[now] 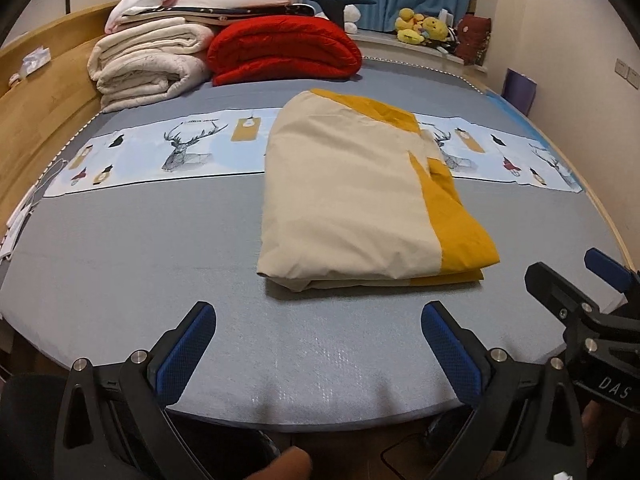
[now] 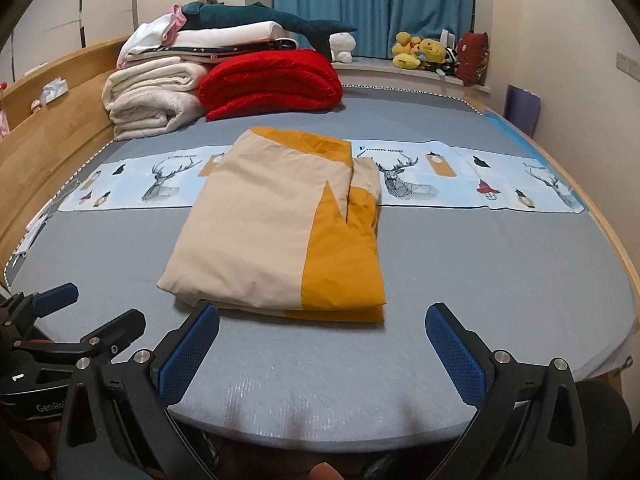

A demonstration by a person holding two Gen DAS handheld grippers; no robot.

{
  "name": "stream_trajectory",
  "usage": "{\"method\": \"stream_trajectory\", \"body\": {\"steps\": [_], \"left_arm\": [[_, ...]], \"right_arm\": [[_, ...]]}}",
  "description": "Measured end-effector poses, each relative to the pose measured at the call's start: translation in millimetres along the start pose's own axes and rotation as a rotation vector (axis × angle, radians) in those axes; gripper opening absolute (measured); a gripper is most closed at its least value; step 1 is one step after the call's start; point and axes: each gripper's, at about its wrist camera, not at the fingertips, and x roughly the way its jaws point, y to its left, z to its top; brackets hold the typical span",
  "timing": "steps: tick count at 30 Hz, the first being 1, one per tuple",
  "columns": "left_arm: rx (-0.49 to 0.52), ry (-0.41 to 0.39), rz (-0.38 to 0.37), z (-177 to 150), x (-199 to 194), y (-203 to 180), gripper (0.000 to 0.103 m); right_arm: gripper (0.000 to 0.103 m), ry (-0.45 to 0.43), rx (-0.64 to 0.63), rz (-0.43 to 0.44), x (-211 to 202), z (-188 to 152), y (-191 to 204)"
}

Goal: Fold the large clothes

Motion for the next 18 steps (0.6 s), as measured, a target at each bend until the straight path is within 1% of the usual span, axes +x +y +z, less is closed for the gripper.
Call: {"method": "stream_trajectory", "body": {"steps": [8, 18], "left_arm": [[-0.018, 0.022, -0.005, 0.2, 8.2, 4.6, 0.102], [-0.006, 0.005, -0.005, 0.8, 9.1, 3.1, 0.102]], "right_arm": [[0.102, 0.012, -0.015, 0.005, 10.7, 1.5, 5.5], [0.102, 0.010, -0.015, 0.004, 11.9, 2.1, 5.7]]}}
